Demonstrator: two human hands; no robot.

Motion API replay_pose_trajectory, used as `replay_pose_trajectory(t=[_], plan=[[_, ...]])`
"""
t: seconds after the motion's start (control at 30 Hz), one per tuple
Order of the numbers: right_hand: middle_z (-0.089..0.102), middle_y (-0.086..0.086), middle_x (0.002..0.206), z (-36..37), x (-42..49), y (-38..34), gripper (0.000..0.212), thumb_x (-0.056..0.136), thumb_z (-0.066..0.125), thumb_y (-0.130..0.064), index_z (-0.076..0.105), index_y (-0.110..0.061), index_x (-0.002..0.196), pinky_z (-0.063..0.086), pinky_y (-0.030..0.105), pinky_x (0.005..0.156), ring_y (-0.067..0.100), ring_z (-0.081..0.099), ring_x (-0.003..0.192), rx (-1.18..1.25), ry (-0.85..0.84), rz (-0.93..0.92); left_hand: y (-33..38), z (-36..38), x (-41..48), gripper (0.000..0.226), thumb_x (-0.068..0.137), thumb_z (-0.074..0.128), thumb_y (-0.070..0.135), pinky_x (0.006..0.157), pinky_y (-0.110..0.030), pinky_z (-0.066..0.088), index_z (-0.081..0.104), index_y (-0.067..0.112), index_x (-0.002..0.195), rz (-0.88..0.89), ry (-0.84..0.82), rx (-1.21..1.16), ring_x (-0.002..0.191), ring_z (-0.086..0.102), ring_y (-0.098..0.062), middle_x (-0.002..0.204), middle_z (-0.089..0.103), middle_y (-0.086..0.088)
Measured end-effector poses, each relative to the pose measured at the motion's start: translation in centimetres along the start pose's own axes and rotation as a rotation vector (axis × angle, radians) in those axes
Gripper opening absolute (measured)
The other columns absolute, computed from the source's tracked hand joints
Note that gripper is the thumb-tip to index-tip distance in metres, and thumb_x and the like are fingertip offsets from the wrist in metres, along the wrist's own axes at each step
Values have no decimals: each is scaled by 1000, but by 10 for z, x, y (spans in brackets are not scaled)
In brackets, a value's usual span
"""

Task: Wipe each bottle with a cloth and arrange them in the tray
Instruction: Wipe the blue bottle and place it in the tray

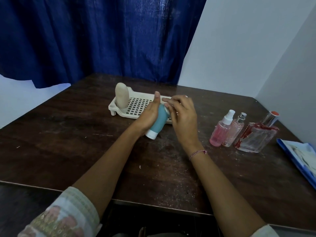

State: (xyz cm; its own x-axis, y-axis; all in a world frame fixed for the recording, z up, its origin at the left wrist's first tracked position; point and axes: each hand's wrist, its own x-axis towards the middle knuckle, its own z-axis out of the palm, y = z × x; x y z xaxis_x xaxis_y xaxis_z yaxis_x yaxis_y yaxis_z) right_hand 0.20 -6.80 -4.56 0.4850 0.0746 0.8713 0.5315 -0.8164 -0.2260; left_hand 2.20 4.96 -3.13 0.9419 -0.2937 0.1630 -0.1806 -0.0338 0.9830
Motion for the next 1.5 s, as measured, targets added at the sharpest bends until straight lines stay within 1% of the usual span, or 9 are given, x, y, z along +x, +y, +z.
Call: replay_pose_trajectory(t=[0.1,0.3,0.5,0.6,0.8,1.0,1.1,1.17,1.5], plan=[[64,5,99,-1,0,8,16,89,59,-7,68,-3,101,45,15,83,9,56,92,115,38,133,-4,-2,3,34,98,35,43,57,-19,45,63,25,90,114,-52,17,64,57,-6,78,63,-10],[64,1,96,1,-3,10,12,86,65,-8,68,-6,97,54,30,76,8,60,92,356,-2,188,-6,-6,7,40,100,37,36,75,-23,52,61,14,122,130,-8,-142,96,65,-16,115,68,-6],[62,0,89,1,-4,2,17,80,71,-5,73,-8,96,49,19,71,5,58,86,428,-122,137,-4,-16,9,48,99,32,44,67,-22,52,63,15,122,48,40,-269,84,64,-10,93,67,1],[60,-2,87,0,-2,3,16,80,70,-4,73,-7,95,48,15,70,3,56,84,390,-142,83,-2,-19,8,47,99,33,46,69,-25,54,63,16,121,-19,-63,-300,87,65,-15,99,69,-5],[66,1,96,-5,1,15,14,82,69,-8,72,-9,96,56,36,76,7,61,93,410,-31,219,0,-8,2,38,97,39,46,53,-22,50,64,18,90,-95,-60,-247,66,60,-13,70,66,3],[63,1,90,-1,-3,6,20,78,72,-5,72,-13,96,50,17,76,9,59,88,531,-240,215,-4,-21,9,51,99,27,47,67,-25,48,66,17,113,8,-14,-369,73,57,-9,77,67,7],[61,2,89,1,-5,3,23,76,74,-7,72,-16,97,52,20,71,11,58,87,549,-356,176,-7,-27,14,51,99,25,48,82,-30,46,68,22,108,7,109,-388,86,54,-6,97,63,4],[61,2,89,2,-5,4,24,75,75,-8,71,-18,96,55,24,70,12,58,87,548,-381,162,-8,-28,15,49,99,27,49,78,-29,47,68,23,107,-8,139,-402,84,53,-7,97,62,2],[64,-3,90,2,-1,12,15,81,71,-10,70,-17,94,54,32,76,10,61,87,477,-45,305,-12,-9,14,18,95,51,20,52,-18,48,68,16,99,1,38,-279,68,63,-9,89,68,-2]])
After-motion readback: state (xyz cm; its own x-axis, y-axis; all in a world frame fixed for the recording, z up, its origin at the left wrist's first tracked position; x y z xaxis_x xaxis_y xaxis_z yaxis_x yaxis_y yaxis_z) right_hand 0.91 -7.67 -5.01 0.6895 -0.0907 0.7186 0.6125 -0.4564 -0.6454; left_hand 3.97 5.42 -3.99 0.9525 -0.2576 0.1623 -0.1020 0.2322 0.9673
